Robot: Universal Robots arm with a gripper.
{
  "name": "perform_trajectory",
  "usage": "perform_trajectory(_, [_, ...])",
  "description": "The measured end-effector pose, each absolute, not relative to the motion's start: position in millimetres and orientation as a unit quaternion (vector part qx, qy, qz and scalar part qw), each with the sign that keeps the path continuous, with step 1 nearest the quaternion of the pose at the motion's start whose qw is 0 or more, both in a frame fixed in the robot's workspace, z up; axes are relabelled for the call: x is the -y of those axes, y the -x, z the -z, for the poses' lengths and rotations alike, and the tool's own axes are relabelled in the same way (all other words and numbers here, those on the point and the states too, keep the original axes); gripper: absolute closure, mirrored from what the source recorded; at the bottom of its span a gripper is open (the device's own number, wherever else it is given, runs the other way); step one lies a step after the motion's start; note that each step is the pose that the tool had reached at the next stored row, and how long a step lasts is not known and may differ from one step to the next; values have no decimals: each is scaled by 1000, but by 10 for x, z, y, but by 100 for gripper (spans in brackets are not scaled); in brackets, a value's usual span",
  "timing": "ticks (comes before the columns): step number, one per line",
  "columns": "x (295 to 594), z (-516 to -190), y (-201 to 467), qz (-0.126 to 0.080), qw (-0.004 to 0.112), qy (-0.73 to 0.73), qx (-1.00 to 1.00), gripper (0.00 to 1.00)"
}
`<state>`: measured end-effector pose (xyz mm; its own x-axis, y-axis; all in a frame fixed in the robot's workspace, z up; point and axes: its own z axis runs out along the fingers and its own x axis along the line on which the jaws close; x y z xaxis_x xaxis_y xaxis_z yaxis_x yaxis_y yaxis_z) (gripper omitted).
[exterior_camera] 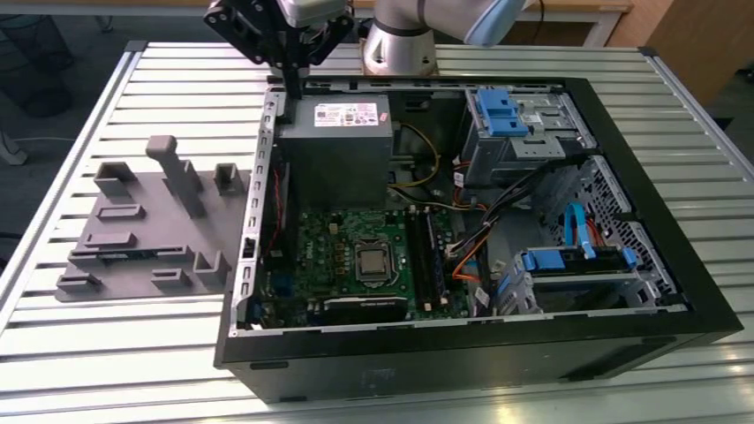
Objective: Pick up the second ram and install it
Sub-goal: 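Reach for the second ram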
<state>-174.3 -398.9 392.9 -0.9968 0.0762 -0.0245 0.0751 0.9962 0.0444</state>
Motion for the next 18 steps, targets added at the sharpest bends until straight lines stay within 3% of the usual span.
perform_trajectory(18, [3989,-3929,1827,-22,13,-38,-999,89])
